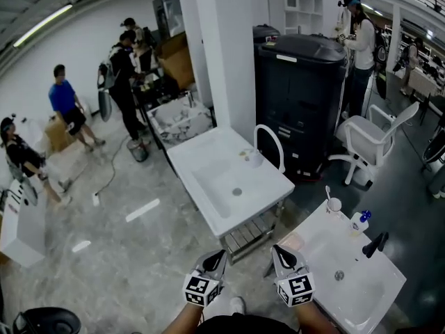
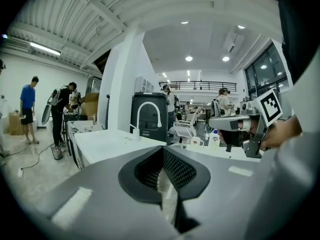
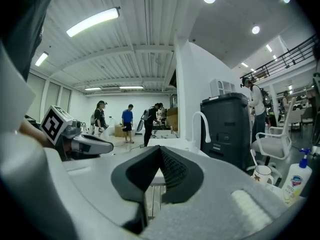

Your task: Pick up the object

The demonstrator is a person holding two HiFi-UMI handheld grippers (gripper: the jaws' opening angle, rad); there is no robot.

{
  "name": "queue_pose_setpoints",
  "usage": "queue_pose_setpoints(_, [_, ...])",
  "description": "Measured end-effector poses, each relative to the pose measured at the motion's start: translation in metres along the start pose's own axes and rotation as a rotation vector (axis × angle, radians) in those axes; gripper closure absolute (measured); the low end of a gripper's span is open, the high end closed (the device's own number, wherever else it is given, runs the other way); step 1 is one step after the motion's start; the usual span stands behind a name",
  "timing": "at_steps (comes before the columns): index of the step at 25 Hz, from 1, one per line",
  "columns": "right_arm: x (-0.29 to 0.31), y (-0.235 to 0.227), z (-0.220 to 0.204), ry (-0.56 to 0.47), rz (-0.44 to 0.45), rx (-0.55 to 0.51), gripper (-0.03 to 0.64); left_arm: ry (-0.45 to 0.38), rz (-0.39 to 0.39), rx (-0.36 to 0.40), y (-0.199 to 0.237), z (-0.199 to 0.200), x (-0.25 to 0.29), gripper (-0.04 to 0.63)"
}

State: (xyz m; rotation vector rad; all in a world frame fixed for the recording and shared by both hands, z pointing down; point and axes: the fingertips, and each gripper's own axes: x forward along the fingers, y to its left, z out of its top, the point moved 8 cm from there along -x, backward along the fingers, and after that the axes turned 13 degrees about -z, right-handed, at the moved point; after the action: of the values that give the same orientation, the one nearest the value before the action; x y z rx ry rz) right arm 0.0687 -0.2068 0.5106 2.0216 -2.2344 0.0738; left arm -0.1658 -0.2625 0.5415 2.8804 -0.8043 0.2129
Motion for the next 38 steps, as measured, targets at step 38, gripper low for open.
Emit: queue_pose_setpoints(38, [-0.056, -0.125, -0.046, 0.128, -0.465, 0.09, 0.614, 0.143, -0.444, 0.069, -0.059, -0.007, 0.184, 0.522])
